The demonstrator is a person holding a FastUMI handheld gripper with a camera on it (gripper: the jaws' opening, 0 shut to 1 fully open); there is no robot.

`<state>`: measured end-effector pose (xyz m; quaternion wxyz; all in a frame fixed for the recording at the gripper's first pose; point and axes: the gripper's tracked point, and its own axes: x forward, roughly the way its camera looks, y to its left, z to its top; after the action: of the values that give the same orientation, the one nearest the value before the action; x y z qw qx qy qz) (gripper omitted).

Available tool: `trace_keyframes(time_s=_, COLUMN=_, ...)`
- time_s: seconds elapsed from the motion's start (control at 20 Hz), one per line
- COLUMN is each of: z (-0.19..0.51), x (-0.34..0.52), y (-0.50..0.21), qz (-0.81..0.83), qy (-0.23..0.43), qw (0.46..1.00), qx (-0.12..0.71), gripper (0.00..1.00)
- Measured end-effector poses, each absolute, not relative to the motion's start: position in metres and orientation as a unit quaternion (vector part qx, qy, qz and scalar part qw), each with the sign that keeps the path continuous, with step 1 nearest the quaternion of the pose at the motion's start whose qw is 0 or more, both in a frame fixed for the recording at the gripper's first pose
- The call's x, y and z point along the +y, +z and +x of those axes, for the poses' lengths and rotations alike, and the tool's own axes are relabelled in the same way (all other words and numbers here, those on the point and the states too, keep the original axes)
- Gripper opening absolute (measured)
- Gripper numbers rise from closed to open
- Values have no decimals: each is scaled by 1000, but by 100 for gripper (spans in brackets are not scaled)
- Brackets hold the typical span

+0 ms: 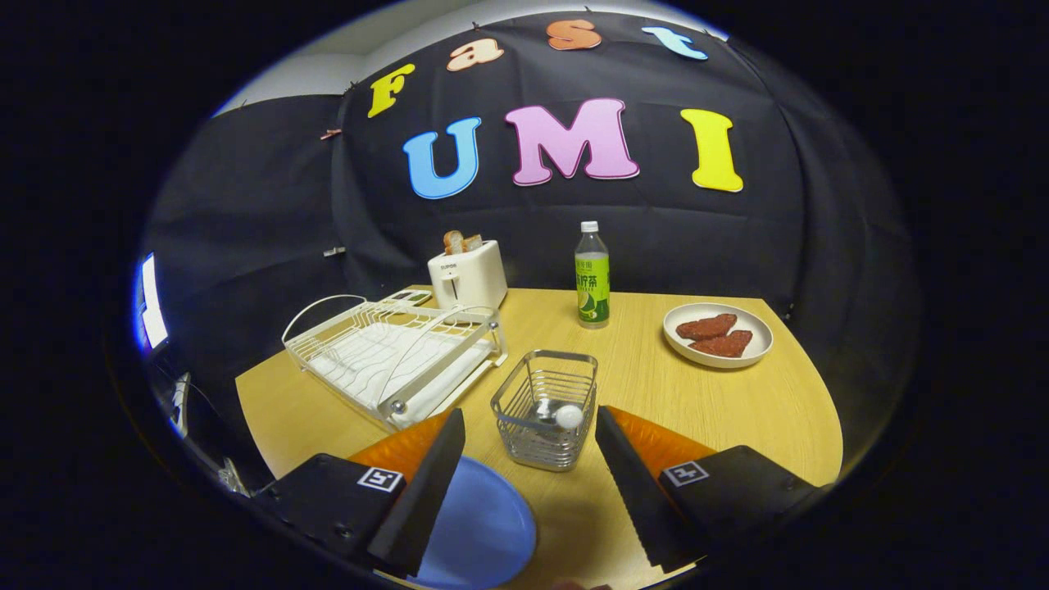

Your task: Take the plate from the dish rack, then take the spoon from the basket and place it into the plate.

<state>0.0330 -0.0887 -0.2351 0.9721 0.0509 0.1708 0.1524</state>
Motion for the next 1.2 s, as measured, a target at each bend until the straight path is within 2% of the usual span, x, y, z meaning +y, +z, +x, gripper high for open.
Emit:
trace_keyframes(time_s=0.25, z=61, x=-89, y=-241, qz=62, qy=145, qw=974, qx=160, gripper=98)
trace_keyframes(time_s=0.35, z=69, x=-89, y=-240, qz=55, qy=146, qw=977, qx=147, gripper=86)
trace_keyframes(time_s=0.55, z=75, x=-76, y=-248, qz=53, qy=160, qw=975, qx=144, gripper=80)
trace_keyframes(time_s=0.75, z=85, x=-72, y=-252, qz=37, qy=155, qw=977, qx=140, gripper=54)
trace_keyframes(time_s=0.8, z=87, x=-73, y=-253, qz=39, qy=150, qw=978, qx=143, gripper=45)
trace_keyframes(time_s=1.0, z=92, x=-78, y=-253, qz=48, qy=133, qw=978, qx=153, gripper=23)
trace_keyframes(time_s=1.2, z=91, x=-77, y=-256, qz=28, qy=133, qw=976, qx=173, gripper=21)
